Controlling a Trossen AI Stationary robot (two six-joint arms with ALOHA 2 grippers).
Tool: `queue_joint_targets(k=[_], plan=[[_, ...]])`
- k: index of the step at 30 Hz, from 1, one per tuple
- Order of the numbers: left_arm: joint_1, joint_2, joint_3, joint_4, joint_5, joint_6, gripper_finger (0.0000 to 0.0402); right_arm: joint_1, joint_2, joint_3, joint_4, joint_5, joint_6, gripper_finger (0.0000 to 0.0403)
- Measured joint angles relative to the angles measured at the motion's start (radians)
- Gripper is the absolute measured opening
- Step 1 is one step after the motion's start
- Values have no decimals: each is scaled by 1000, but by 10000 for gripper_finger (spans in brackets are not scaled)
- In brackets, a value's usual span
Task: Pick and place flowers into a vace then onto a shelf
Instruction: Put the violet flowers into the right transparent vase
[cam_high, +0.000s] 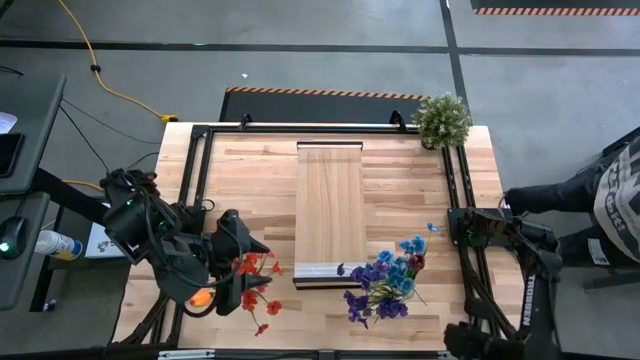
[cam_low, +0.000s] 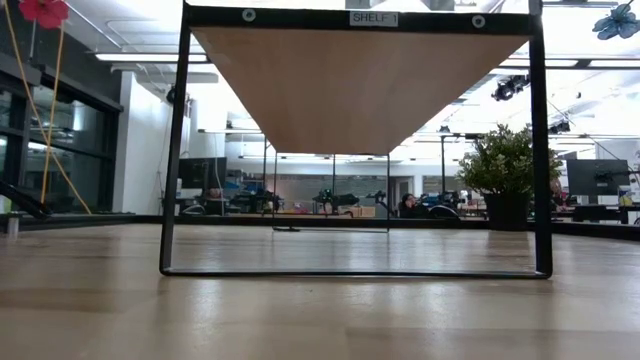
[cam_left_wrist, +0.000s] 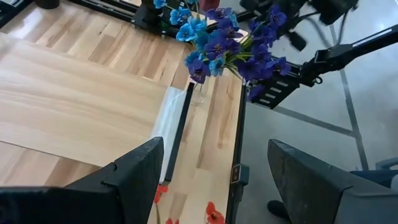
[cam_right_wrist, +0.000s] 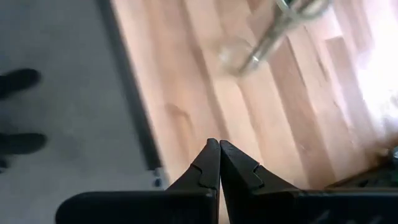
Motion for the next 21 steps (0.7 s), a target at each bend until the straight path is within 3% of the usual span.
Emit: queue_joint_targets(k=[12, 18, 21], plan=[[0, -6, 0, -22, 8, -21, 321, -102, 0, -244, 28, -69, 3, 0], [0, -6, 0, -51, 10, -44, 321, -135, 0, -303, 32, -176, 0, 0], [0, -6, 0, -62, 18, -50, 321, -131, 0, -303, 43, -181, 16, 0]])
